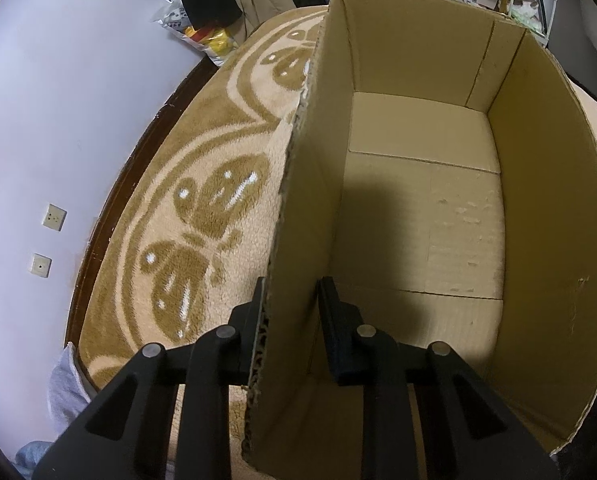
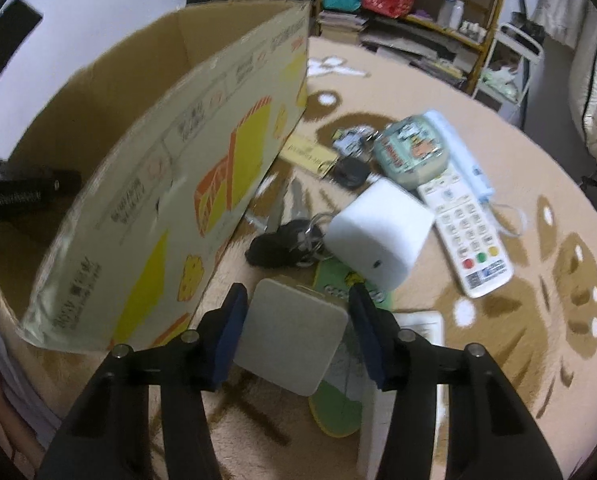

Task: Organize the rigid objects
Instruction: 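Grasp the white square charger with the right tool and carry it over the box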

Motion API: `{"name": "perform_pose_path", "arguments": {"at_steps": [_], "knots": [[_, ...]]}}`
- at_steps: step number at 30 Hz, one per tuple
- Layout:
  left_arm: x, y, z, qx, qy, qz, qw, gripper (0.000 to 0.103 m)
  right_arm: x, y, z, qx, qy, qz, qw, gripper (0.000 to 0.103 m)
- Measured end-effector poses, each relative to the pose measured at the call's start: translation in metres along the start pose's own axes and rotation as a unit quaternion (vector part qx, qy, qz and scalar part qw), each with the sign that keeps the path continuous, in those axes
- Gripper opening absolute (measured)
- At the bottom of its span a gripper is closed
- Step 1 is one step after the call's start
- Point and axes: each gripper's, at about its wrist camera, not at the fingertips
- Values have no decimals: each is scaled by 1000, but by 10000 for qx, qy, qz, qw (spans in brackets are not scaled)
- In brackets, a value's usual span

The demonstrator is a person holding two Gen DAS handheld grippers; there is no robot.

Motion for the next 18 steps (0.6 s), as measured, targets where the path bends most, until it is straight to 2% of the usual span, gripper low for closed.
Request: {"name": "perform_pose_path", "arguments": {"at_steps": [9,14,18], "knots": [[2,-1,-2,-23,-26,-120,9999,22,-27,25,30,529,-19,598,9968,51],[0,-1,0,-6,-30,-100,9999,22,-43,33,28,530,-5,932,9942,51],[5,-3,1,7,-8,-245,9997,22,-55,44,30,688,96,1254,9897,51]]}}
Point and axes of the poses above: each gripper's, at about its wrist camera, not at the fingertips, and x roughly the way its jaws point, z to its right, y to its top, and after that the axes turned 8 degrees about -y, right-handed
